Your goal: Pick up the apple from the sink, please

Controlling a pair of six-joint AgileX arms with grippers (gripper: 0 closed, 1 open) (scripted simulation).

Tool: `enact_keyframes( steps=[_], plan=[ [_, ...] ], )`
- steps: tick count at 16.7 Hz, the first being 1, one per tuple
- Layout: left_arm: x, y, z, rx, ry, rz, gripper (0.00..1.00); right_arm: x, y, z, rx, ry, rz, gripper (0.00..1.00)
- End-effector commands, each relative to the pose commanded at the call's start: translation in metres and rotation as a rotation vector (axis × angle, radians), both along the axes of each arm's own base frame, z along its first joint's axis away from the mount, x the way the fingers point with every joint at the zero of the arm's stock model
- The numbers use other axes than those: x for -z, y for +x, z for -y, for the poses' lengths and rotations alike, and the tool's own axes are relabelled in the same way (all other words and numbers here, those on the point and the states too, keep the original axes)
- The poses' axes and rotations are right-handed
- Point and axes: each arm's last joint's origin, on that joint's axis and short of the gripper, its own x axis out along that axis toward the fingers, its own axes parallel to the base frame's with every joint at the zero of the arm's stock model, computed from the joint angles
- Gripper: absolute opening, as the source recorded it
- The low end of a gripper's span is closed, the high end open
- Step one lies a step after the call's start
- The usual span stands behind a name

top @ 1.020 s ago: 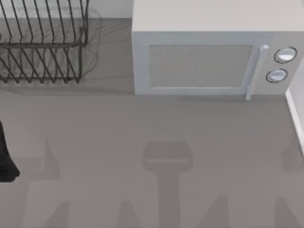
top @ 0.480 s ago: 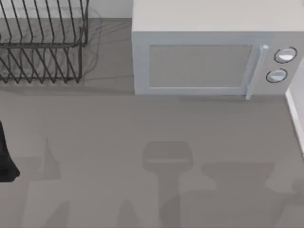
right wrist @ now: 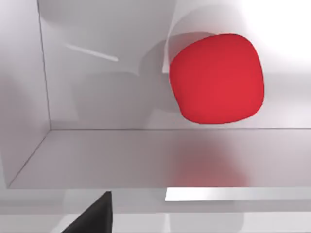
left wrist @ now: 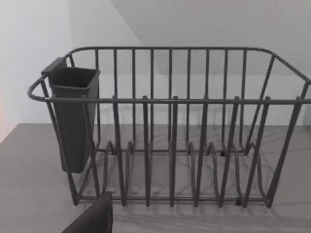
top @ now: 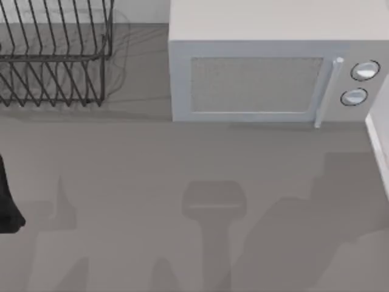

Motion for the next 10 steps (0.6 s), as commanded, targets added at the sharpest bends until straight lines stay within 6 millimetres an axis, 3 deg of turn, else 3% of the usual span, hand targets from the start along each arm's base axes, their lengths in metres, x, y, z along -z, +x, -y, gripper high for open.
enact_keyframes(
  steps=[3,10],
  plan=[
    [0.000,0.000,0.000,0.000,0.000,0.000,1.00,0.013,0.011,0.008,0.000,0.021,-0.067,1.00],
    [0.000,0.000,0.000,0.000,0.000,0.000,1.00,0.020,0.013,0.008,-0.004,0.023,-0.076,1.00]
  ],
)
